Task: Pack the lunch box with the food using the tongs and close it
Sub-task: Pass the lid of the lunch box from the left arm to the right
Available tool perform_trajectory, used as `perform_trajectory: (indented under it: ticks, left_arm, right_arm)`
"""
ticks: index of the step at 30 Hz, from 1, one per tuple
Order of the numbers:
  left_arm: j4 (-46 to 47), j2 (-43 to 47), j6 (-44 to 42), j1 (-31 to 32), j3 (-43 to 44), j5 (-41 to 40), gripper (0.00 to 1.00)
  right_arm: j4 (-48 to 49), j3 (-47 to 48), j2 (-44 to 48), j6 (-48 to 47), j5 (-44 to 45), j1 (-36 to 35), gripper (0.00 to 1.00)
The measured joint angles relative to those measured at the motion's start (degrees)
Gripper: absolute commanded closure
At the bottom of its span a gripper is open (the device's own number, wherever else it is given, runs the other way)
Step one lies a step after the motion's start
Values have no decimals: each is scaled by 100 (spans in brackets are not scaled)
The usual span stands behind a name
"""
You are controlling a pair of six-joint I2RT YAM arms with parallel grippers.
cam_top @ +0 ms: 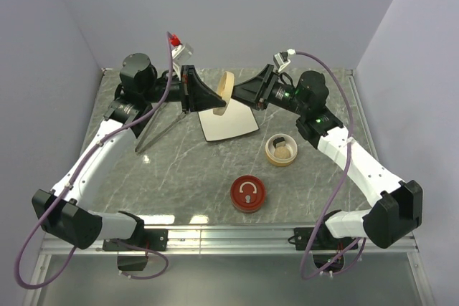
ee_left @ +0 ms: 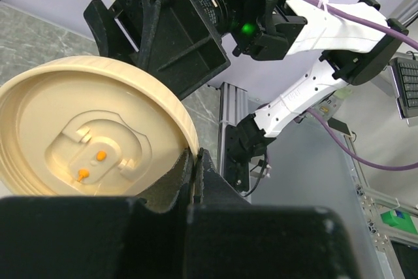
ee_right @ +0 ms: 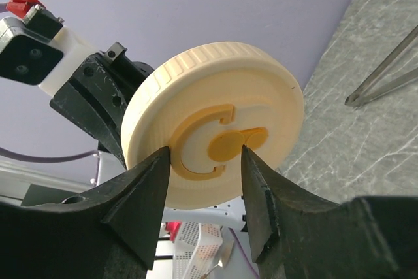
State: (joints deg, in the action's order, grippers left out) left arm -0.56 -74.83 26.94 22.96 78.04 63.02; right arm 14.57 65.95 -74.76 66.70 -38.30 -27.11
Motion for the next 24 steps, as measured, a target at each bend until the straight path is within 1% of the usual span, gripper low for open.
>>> perform_trajectory:
  ticks: [1, 4, 10, 16, 18, 21, 22, 23, 24]
  left_arm:
    - [-26, -2, -22, 0, 4, -20, 100]
    - [-133, -7, -63, 0, 7, -85, 100]
    - [-289, -74, -98, -7, 7, -240, 100]
    - [-247, -76, -98, -61, 79, -234, 100]
    - [-149, -70, -79, -72, 85, -210, 100]
    - [-11, -70, -28, -114, 85, -155, 100]
    - [35, -70, -4, -125, 85, -138, 100]
    - [87, -70, 37, -142, 85, -131, 100]
    - [138, -70, 87, -162, 85, -116, 100]
  right_arm:
    - [0, 0, -7, -7, 15, 0, 51]
    - [-92, 11, -7, -94, 90, -13, 60]
    - [-623, 125, 17, -374, 448, -7, 61]
    - [-1316, 122, 35, -625, 750, 188, 62]
    - [-1443, 122, 35, -662, 774, 258, 61]
    - [-1311, 66, 35, -629, 669, 332, 56]
    - [-1204, 17, 37, -612, 601, 352, 49]
    - [-1025, -55, 37, -575, 509, 382, 46]
    - [-824, -133, 37, -555, 382, 422, 39]
